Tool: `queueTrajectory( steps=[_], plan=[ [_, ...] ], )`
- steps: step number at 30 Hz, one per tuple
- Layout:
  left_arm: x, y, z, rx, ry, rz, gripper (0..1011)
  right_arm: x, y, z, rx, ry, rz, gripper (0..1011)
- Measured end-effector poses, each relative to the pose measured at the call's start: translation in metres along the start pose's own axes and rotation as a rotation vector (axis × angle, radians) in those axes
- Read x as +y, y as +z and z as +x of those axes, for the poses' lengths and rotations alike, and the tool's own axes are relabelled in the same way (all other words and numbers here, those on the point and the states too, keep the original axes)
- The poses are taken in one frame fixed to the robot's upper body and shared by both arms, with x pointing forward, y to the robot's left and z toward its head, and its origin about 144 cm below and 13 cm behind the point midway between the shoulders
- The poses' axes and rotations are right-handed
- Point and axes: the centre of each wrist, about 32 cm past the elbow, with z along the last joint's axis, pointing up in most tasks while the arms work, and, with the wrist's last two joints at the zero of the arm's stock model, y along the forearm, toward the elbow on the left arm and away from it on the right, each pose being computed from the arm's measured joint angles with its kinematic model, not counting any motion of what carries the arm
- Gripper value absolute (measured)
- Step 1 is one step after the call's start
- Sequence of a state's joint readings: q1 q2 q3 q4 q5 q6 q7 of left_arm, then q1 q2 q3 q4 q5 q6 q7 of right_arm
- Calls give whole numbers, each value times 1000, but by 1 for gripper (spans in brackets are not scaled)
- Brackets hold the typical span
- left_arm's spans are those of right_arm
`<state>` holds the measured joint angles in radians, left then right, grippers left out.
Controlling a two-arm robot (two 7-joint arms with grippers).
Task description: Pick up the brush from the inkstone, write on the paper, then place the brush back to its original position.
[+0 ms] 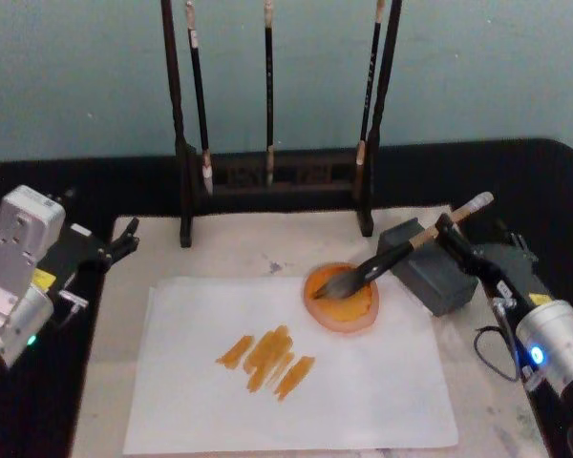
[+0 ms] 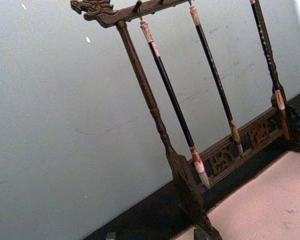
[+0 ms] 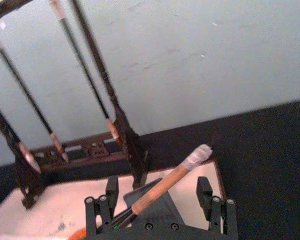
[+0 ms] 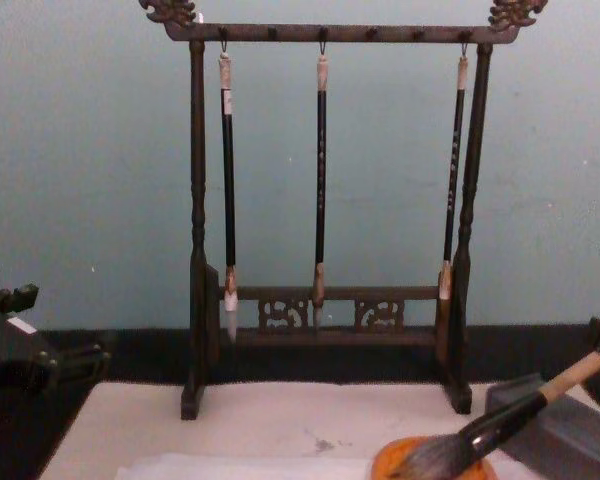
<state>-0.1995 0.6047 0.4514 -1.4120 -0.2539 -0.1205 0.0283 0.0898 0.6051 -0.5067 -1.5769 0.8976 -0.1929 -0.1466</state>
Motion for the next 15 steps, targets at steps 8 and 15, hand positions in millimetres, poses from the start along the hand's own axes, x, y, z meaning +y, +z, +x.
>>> queueTrajectory(
  steps=[8, 15],
  plan=[
    [0, 0, 0, 0, 0, 0, 1010, -9, -14, -10, -218, 31, 29, 1000],
    [0, 0, 0, 0, 0, 0, 1010, -12, -27, -14, -407, 37, 61, 1000]
  ],
)
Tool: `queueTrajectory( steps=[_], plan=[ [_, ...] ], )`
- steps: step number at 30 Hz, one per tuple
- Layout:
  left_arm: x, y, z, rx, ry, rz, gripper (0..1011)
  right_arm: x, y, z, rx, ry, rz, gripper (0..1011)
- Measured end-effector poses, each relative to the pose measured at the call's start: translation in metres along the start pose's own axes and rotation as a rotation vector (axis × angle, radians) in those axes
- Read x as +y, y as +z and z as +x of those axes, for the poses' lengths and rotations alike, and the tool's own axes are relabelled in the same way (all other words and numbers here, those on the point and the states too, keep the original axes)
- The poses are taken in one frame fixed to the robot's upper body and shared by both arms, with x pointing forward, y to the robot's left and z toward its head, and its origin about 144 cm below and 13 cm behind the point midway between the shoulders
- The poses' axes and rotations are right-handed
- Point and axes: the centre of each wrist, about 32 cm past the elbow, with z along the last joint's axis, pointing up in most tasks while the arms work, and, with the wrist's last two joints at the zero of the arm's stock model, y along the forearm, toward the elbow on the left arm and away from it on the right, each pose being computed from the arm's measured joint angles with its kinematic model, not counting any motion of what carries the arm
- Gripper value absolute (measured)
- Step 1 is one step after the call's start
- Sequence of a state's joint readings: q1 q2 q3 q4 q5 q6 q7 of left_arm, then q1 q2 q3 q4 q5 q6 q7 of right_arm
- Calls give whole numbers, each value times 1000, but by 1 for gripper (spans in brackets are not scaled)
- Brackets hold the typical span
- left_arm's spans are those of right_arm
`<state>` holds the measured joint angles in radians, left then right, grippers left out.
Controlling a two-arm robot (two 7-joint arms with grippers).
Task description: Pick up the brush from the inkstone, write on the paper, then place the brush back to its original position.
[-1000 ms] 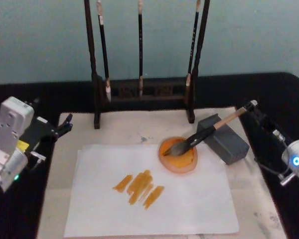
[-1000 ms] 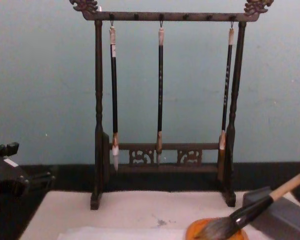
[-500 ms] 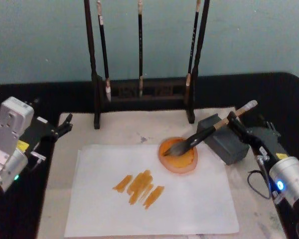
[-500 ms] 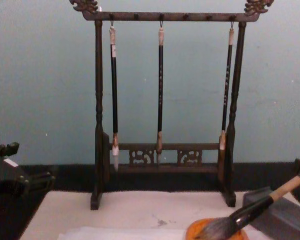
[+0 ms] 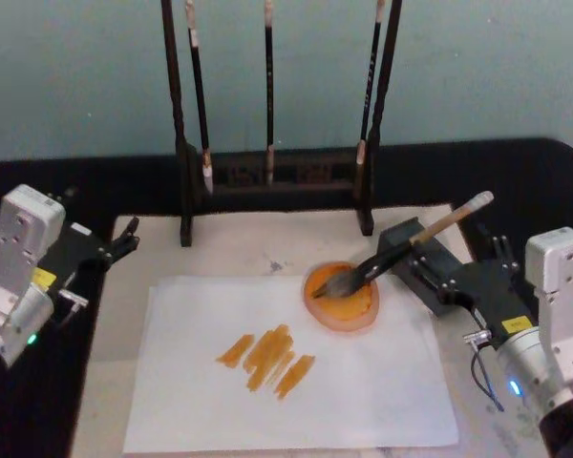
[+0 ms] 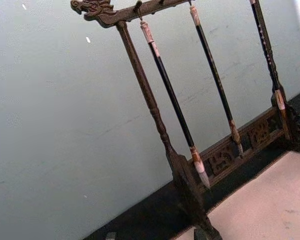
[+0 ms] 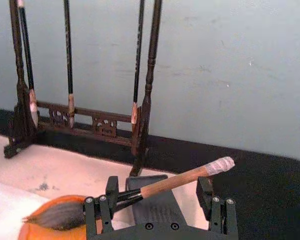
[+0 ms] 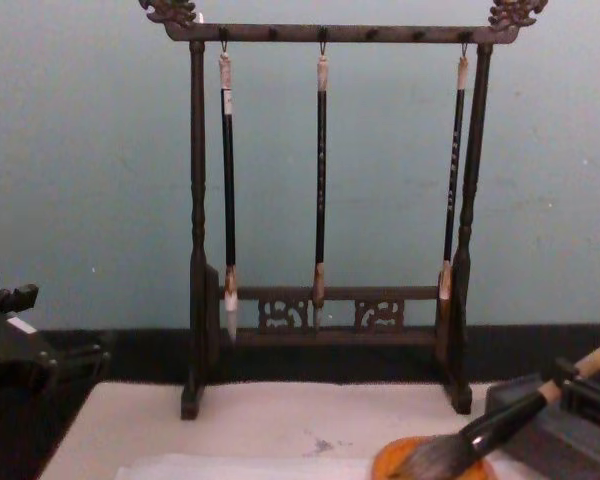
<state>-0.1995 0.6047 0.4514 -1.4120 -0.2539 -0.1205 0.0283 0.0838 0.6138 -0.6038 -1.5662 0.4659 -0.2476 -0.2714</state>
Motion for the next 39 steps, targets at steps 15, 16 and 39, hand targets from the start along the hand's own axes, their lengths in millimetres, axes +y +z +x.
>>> queueTrajectory(
  steps=[15, 16, 39],
  plan=[
    [0, 0, 0, 0, 0, 0, 1010, -2, -6, -5, -101, -4, 18, 1000],
    [0, 0, 0, 0, 0, 0, 1010, -2, -6, -5, -100, -4, 18, 1000],
    [0, 0, 0, 0, 0, 0, 1010, -2, -5, -5, -94, -3, 16, 1000]
  ],
)
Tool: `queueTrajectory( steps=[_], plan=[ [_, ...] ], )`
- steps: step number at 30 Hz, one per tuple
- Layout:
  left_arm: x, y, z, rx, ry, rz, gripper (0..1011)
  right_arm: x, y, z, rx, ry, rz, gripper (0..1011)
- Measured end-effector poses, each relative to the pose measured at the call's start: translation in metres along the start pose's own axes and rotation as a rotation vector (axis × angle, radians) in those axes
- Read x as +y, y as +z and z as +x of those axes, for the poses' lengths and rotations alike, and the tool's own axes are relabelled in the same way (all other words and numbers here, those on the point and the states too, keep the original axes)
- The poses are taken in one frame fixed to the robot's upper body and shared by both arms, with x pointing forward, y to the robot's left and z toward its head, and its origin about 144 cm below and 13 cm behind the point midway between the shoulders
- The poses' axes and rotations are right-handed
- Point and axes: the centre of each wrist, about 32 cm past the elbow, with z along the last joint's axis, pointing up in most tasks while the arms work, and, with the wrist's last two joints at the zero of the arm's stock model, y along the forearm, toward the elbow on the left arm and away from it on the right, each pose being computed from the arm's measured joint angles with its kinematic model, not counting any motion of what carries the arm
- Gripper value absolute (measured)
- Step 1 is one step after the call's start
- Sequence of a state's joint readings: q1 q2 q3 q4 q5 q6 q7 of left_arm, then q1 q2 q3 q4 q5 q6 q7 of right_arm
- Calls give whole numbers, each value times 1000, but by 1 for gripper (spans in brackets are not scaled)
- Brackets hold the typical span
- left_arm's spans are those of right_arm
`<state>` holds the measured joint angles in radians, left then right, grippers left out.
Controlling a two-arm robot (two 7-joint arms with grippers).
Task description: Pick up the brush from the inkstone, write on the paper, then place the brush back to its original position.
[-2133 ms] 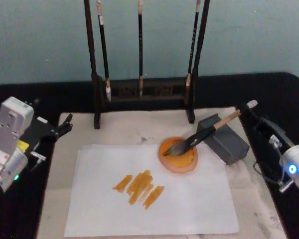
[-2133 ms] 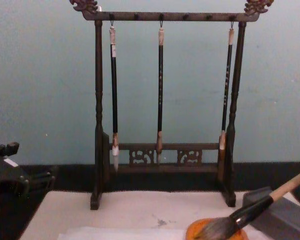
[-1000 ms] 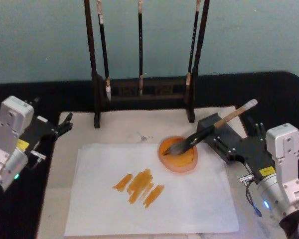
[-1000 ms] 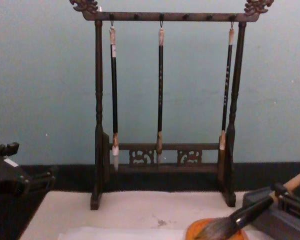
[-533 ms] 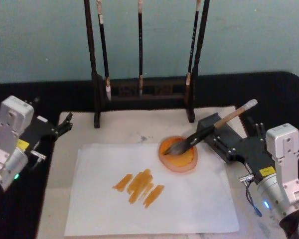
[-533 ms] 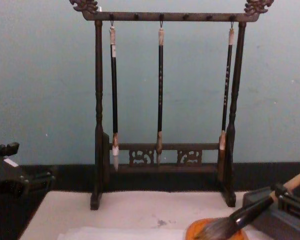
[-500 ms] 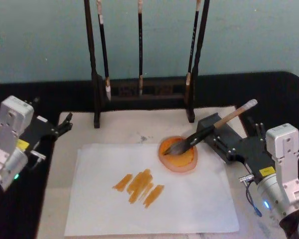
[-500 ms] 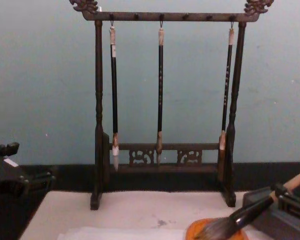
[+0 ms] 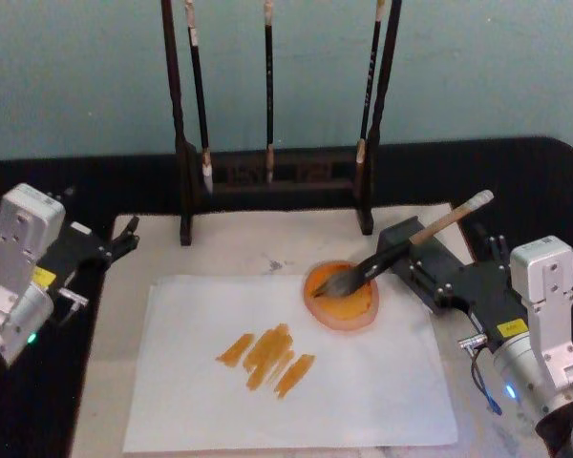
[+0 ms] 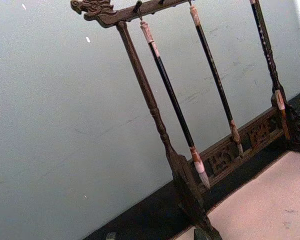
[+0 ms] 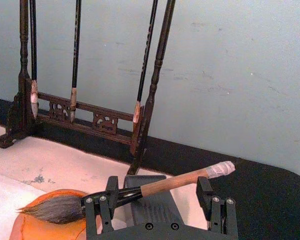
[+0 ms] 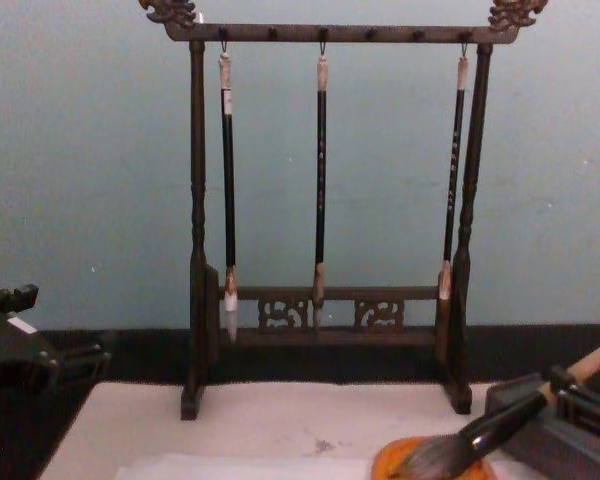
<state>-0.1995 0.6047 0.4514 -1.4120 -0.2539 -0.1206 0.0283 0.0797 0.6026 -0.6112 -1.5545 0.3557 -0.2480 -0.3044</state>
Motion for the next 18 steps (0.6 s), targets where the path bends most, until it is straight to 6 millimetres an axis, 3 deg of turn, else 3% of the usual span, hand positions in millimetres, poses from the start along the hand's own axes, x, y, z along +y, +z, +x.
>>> queueTrajectory(
  steps=[18],
  plan=[
    [0, 0, 0, 0, 0, 0, 1010, 0, 0, 0, 2, 0, -1, 1000]
  ],
)
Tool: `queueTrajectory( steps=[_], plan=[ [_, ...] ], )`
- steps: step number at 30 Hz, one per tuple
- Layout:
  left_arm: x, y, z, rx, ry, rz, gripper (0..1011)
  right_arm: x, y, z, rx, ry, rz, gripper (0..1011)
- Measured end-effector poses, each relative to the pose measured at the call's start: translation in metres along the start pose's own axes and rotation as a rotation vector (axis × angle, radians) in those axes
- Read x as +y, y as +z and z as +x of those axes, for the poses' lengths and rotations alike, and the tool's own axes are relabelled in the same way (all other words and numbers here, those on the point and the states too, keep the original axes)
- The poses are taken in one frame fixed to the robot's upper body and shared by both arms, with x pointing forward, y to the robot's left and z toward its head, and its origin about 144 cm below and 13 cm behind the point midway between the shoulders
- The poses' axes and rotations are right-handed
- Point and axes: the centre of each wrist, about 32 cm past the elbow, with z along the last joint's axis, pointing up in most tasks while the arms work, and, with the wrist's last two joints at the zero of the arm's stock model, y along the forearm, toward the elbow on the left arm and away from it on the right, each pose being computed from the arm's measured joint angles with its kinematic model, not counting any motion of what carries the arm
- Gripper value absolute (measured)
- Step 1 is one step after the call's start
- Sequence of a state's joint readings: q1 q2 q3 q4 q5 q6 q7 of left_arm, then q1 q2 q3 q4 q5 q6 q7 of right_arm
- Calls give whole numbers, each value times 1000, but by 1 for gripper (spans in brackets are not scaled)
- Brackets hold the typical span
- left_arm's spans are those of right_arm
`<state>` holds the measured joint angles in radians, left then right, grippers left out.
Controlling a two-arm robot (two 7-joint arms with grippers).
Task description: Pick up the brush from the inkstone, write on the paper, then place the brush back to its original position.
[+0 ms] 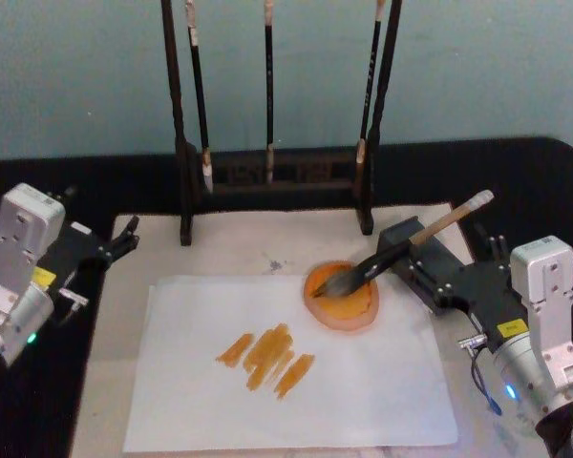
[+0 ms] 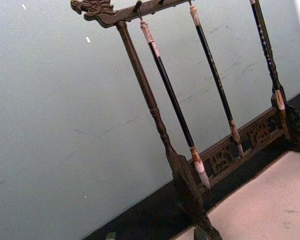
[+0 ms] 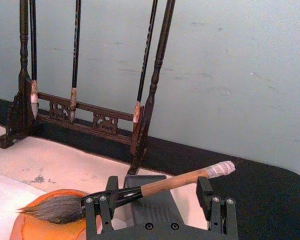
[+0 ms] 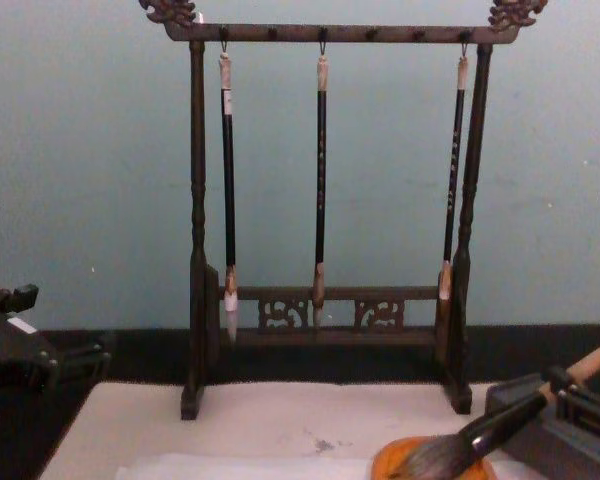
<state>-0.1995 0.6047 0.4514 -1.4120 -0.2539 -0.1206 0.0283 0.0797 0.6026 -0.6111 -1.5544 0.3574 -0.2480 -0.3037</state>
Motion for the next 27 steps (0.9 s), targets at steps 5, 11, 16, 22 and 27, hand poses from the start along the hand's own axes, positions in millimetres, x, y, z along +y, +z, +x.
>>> queueTrajectory(
  steps=[5, 11, 16, 22, 27],
  plan=[
    [0, 0, 0, 0, 0, 0, 1010, 0, 0, 0, 0, 0, 0, 1000],
    [0, 0, 0, 0, 0, 0, 1010, 0, 0, 0, 0, 0, 0, 1000],
    [0, 0, 0, 0, 0, 0, 1010, 0, 0, 0, 0, 0, 0, 1000],
    [0, 0, 0, 0, 0, 0, 1010, 0, 0, 0, 0, 0, 0, 1000],
    [0, 0, 0, 0, 0, 0, 1010, 0, 0, 0, 0, 0, 0, 1000]
  ],
)
